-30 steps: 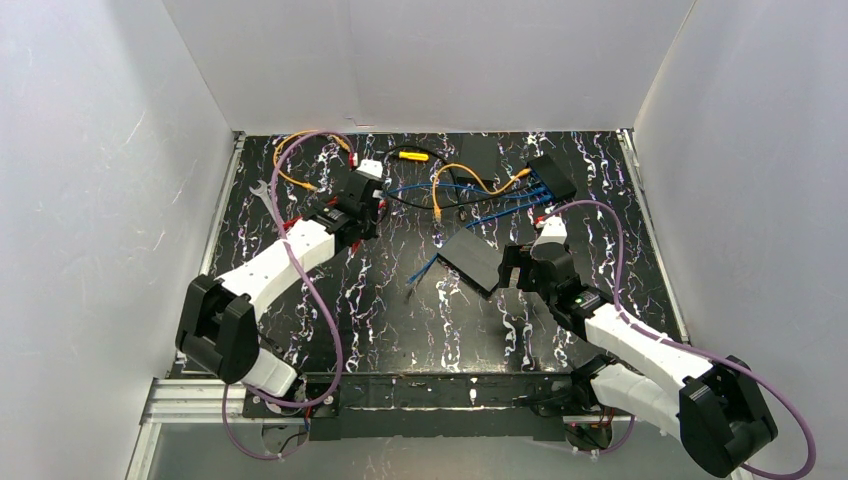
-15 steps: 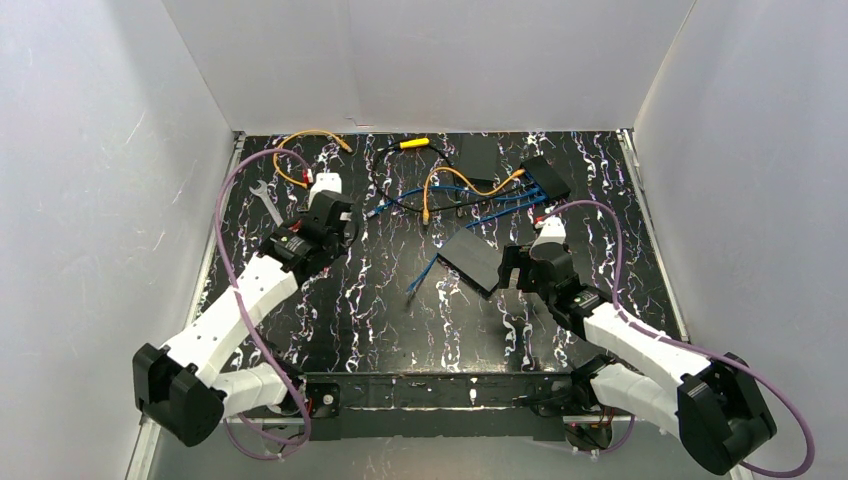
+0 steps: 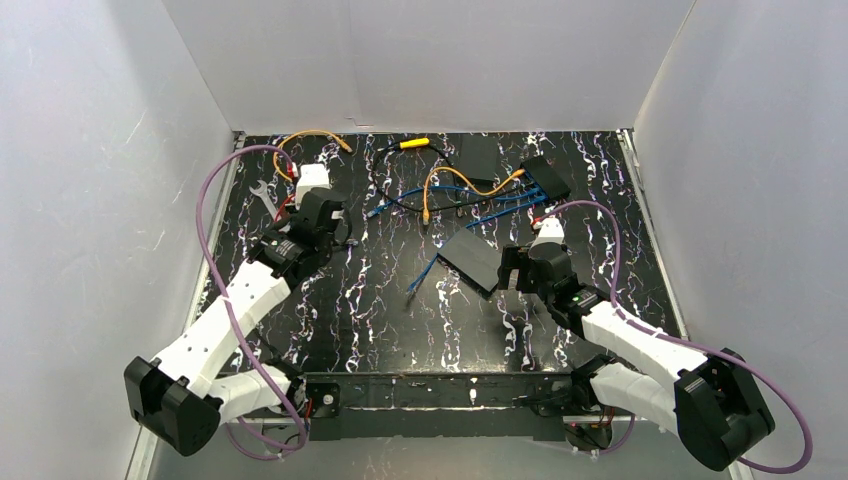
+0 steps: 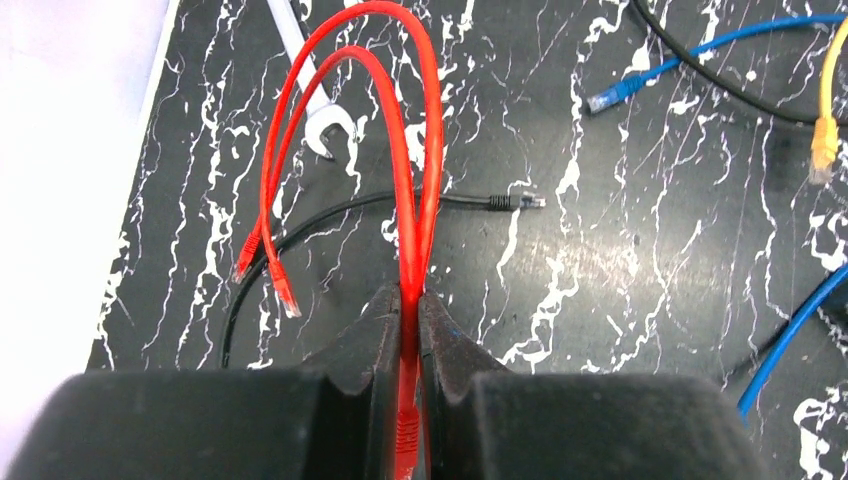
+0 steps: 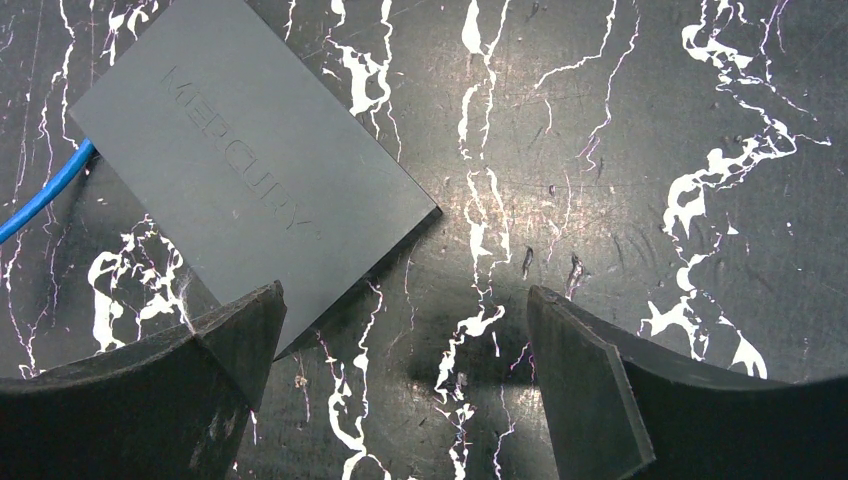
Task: Insert the plug into the switch port
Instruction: Adjust the connector at the center of the board.
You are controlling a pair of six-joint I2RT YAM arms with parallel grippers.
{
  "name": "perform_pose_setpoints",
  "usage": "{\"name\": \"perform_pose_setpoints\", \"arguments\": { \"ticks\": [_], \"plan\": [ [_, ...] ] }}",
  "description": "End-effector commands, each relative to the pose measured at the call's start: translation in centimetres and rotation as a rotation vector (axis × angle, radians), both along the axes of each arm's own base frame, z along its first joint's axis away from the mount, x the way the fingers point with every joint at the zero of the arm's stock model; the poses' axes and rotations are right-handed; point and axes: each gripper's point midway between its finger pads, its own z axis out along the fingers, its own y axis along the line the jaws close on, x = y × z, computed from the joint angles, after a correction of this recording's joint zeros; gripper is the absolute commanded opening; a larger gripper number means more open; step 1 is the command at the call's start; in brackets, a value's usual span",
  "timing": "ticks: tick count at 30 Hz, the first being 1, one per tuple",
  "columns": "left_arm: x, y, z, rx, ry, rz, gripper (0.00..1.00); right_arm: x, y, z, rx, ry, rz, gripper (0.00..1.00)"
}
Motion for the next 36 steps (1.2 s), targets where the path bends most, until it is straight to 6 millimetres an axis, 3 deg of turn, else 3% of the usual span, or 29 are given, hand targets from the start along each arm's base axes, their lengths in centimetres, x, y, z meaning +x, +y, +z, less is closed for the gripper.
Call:
{"name": "perform_pose_setpoints", "arguments": {
  "ticks": [1,7,11,15,18,20,28,32,36],
  "plan": [
    [1.7,0.1,-0.3,-0.036,-0.072,0.087,0.00,0.7,0.6,1.2,0.030,-0.044,0.002,0.99],
    [2.1,-1.5,-5.4,-0.192,-0.065,0.156,0.01,0.7,0.6,1.1,0.031,-0.044,0.005,0.99],
    [2.4,-2.8,-8.3,-0.294,-0.047,0.172,0.07,0.7,0.6,1.1,0.030,-0.046,0.003,0.99],
    [2.5,-3.6,-10.0,-0.308,0.024,0.163,0.23,0.7,0.6,1.0,0.030,-0.045,0.005,0.99],
    [2.1,-3.7,-10.4,-0.289,0.067,0.146,0.42,0.7,0.6,1.0,0.030,-0.044,0.005,0.99],
    [1.7,-3.7,-10.3,-0.276,0.085,0.126,0.48,0.7,0.7,1.0,0.030,-0.044,0.006,0.99],
    [-1.3,-3.5,-9.9,-0.246,0.212,0.050,0.52,0.7,0.7,1.0,0.031,-0.040,0.010,0.99],
    [-2.6,-4.1,-11.6,-0.268,0.280,0.015,0.51,0.7,0.8,0.9,0.032,-0.038,0.013,0.99],
    [-2.6,-4.4,-13.4,-0.261,0.324,0.015,0.45,0.7,0.8,0.8,0.031,-0.035,0.013,0.99]
  ]
}}
